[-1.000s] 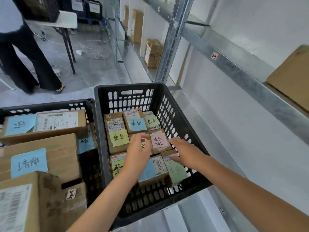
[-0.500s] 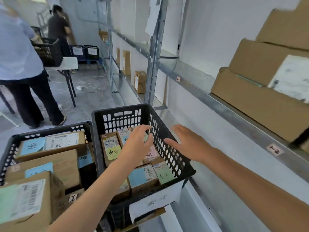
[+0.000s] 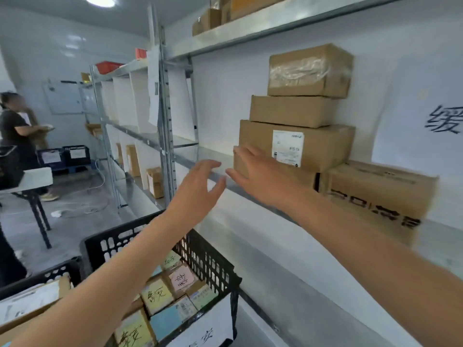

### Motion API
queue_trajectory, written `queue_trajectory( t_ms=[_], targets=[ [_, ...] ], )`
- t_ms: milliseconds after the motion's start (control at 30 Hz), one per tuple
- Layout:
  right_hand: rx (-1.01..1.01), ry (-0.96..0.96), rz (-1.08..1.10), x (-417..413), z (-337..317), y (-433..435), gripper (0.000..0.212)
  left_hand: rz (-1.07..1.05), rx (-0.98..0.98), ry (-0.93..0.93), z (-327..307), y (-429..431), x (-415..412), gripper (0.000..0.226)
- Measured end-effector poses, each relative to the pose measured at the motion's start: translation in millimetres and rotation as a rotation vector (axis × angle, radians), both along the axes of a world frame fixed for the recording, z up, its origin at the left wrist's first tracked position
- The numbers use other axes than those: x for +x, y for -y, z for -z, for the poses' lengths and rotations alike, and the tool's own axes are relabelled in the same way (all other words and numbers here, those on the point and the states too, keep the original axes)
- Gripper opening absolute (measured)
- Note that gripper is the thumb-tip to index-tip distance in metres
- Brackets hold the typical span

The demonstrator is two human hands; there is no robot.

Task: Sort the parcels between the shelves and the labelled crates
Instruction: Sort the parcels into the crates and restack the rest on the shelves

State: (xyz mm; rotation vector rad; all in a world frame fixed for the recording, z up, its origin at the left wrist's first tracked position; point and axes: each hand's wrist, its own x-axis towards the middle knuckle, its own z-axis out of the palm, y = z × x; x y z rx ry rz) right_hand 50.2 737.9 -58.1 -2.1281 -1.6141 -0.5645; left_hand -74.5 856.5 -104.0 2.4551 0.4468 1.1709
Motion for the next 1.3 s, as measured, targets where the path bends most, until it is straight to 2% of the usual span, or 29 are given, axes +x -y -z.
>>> queue_trajectory(
  t_ms=[233, 433, 567, 667, 733, 800, 900, 1067, 1167, 1300],
  targets=[
    [0.116, 0.055, 0.215, 28, -65, 79, 0.064, 0.144, 0.013, 0.050, -74, 16, 54, 0.038],
    [0.354, 0.049, 0.281, 59, -91, 113, 0.043, 0.170, -0.188, 0.179, -133, 18, 101, 0.044],
    [0.370, -0.088, 0.303, 84, -118, 109, 0.044, 0.258, -0.474, 0.380, -154, 23, 130, 0.041],
    [0.357, -0.155, 0.302, 95, -131, 100, 0.053, 0.296, -0.602, 0.342, -171, 21, 149, 0.052],
    [0.353, -0.208, 0.285, 99, -136, 94, 0.058, 0.271, -0.660, 0.233, -180, 17, 157, 0.056],
    [0.350, -0.274, 0.263, 102, -137, 88, 0.061, 0.284, -0.734, 0.209, -187, 15, 161, 0.041],
    [0.312, -0.295, 0.222, 102, -134, 83, 0.067, 0.342, -0.769, 0.335, -189, 15, 160, 0.026],
    [0.416, -0.335, 0.069, 87, -137, 79, 0.068, 0.440, -0.762, 0.500, -179, 21, 133, 0.026],
    [0.463, -0.333, -0.057, 66, -135, 74, 0.066, 0.426, -0.778, 0.586, -169, 26, 105, 0.031],
    [0.498, -0.369, -0.187, 36, -122, 60, 0.062, 0.374, -0.718, 0.713, -150, 26, 63, 0.019]
  ],
)
